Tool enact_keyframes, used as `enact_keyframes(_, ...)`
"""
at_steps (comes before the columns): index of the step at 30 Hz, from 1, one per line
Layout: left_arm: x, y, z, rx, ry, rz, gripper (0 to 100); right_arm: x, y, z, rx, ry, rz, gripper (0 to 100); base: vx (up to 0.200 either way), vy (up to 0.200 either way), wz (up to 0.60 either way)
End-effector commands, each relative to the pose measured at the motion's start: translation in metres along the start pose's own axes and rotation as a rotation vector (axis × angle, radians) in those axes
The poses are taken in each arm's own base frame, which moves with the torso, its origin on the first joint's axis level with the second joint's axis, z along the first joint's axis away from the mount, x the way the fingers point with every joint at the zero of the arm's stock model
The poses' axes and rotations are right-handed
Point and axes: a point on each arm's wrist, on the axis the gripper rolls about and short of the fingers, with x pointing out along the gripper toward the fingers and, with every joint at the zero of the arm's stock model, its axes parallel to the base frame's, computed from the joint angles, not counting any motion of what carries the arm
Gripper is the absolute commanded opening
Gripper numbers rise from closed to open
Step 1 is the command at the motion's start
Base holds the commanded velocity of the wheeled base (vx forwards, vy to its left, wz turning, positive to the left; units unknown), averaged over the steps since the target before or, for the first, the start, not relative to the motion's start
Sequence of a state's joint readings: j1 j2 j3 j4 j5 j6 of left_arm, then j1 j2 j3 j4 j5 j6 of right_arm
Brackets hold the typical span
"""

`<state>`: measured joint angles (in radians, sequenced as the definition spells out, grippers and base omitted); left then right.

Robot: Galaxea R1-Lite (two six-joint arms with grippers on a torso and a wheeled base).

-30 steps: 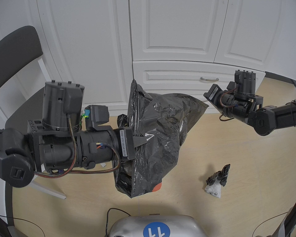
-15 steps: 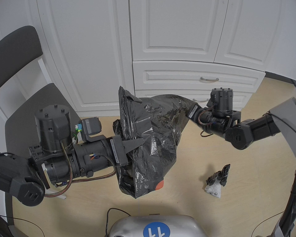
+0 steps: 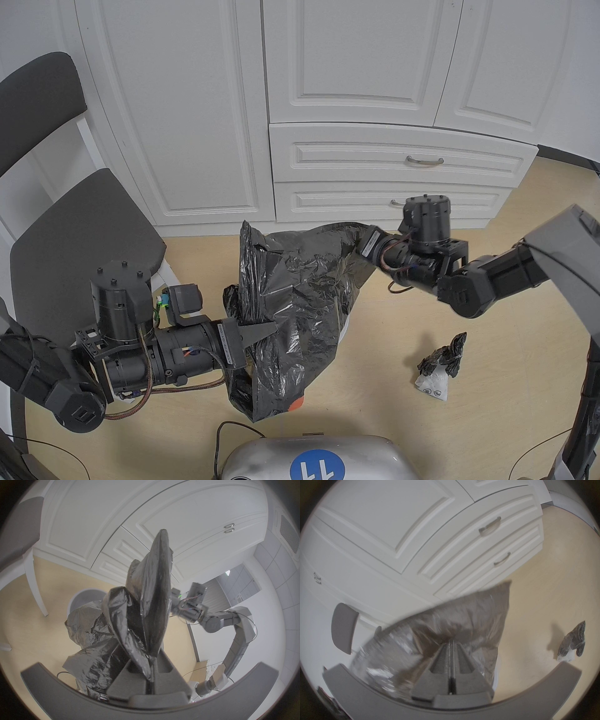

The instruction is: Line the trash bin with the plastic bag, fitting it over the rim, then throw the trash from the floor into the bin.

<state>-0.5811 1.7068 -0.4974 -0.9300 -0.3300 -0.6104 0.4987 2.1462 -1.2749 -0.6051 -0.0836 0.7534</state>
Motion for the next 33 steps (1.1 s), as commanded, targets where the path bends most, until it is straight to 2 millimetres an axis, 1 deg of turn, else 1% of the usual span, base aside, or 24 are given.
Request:
enact_keyframes(1, 0.007, 0.008, -0.002, -0.014, 0.017, 0.022, 0, -0.043, 0.007, 0.060, 0.021, -0.104, 0.006, 0, 0.000, 0.000, 0.00)
enact_keyframes(2, 0.006, 0.007, -0.002, -0.012, 0.011, 0.020, 0, -0.048, 0.007, 0.068, 0.026, -0.115, 0.001, 0, 0.000, 0.000, 0.00)
enact_keyframes(3, 0.006, 0.008, -0.001, -0.012, 0.010, 0.021, 0, -0.049, 0.007, 0.069, 0.026, -0.117, 0.002, 0, 0.000, 0.000, 0.00)
enact_keyframes(4, 0.004, 0.006, -0.001, -0.010, 0.004, 0.017, 0, -0.049, 0.004, 0.080, 0.033, -0.142, -0.005, 0, 0.000, 0.000, 0.00)
enact_keyframes(5, 0.004, 0.006, 0.000, -0.009, 0.002, 0.015, 0, -0.047, 0.002, 0.083, 0.035, -0.150, -0.010, 0, 0.000, 0.000, 0.00)
enact_keyframes(8, 0.002, 0.005, 0.000, -0.008, -0.001, 0.015, 0, -0.031, -0.009, 0.081, 0.041, -0.143, -0.036, 0, 0.000, 0.000, 0.00)
enact_keyframes(9, 0.002, 0.005, 0.000, -0.008, -0.001, 0.015, 0, -0.031, -0.009, 0.081, 0.041, -0.143, -0.036, 0, 0.000, 0.000, 0.00)
enact_keyframes(10, 0.002, 0.005, 0.000, -0.008, -0.001, 0.015, 0, -0.019, -0.016, 0.074, 0.043, -0.124, -0.054, 0, 0.000, 0.000, 0.00)
enact_keyframes(11, 0.002, 0.005, 0.000, -0.007, -0.004, 0.013, 0, -0.015, -0.017, 0.070, 0.041, -0.112, -0.059, 0, 0.000, 0.000, 0.00)
enact_keyframes(13, 0.002, 0.004, 0.001, -0.005, -0.005, 0.011, 0, 0.002, -0.023, 0.051, 0.049, -0.070, -0.069, 0, 0.000, 0.000, 0.00)
enact_keyframes(14, 0.001, 0.004, 0.001, -0.005, -0.007, 0.011, 0, 0.009, -0.021, 0.043, 0.056, -0.053, -0.066, 0, 0.000, 0.000, 0.00)
enact_keyframes(15, 0.001, 0.004, 0.001, -0.005, -0.007, 0.011, 0, 0.009, -0.021, 0.043, 0.056, -0.053, -0.066, 0, 0.000, 0.000, 0.00)
enact_keyframes(16, 0.000, 0.003, 0.001, -0.005, -0.006, 0.009, 0, 0.024, -0.022, 0.028, 0.068, -0.028, -0.062, 0, 0.000, 0.000, 0.00)
enact_keyframes(17, 0.000, 0.003, 0.001, -0.004, -0.007, 0.008, 0, 0.025, -0.022, 0.027, 0.070, -0.026, -0.062, 0, 0.000, 0.000, 0.00)
enact_keyframes(18, -0.001, 0.003, 0.001, -0.004, -0.007, 0.008, 0, 0.037, -0.024, 0.014, 0.081, -0.002, -0.063, 0, 0.000, 0.000, 0.00)
enact_keyframes(20, -0.001, 0.003, 0.001, -0.004, -0.007, 0.010, 0, 0.051, -0.024, -0.008, 0.079, 0.036, -0.057, 0, 0.000, 0.000, 0.00)
enact_keyframes(21, -0.001, 0.003, 0.001, -0.004, -0.007, 0.010, 0, 0.054, -0.024, -0.012, 0.077, 0.039, -0.056, 0, 0.000, 0.000, 0.00)
enact_keyframes(22, 0.000, 0.004, 0.001, -0.005, -0.006, 0.012, 0, 0.064, -0.026, -0.028, 0.070, 0.058, -0.050, 0, 0.000, 0.000, 0.00)
enact_keyframes(23, 0.000, 0.006, 0.001, -0.007, -0.007, 0.017, 0, 0.068, -0.026, -0.038, 0.064, 0.075, -0.047, 0, 0.000, 0.000, 0.00)
enact_keyframes(24, 0.000, 0.006, 0.001, -0.007, -0.007, 0.017, 0, 0.068, -0.026, -0.038, 0.064, 0.075, -0.047, 0, 0.000, 0.000, 0.00)
enact_keyframes(25, 0.001, 0.009, 0.003, -0.011, -0.013, 0.027, 0, 0.073, -0.023, -0.065, 0.049, 0.124, -0.045, 0, 0.000, 0.000, 0.00)
enact_keyframes(28, 0.000, 0.014, 0.006, -0.017, -0.023, 0.043, 0, 0.078, -0.017, -0.096, 0.028, 0.180, -0.034, 0, 0.000, 0.000, 0.00)
enact_keyframes(33, -0.005, 0.023, 0.006, -0.034, -0.024, 0.085, 0, 0.074, 0.000, -0.117, 0.010, 0.214, 0.006, 0, 0.000, 0.000, 0.00)
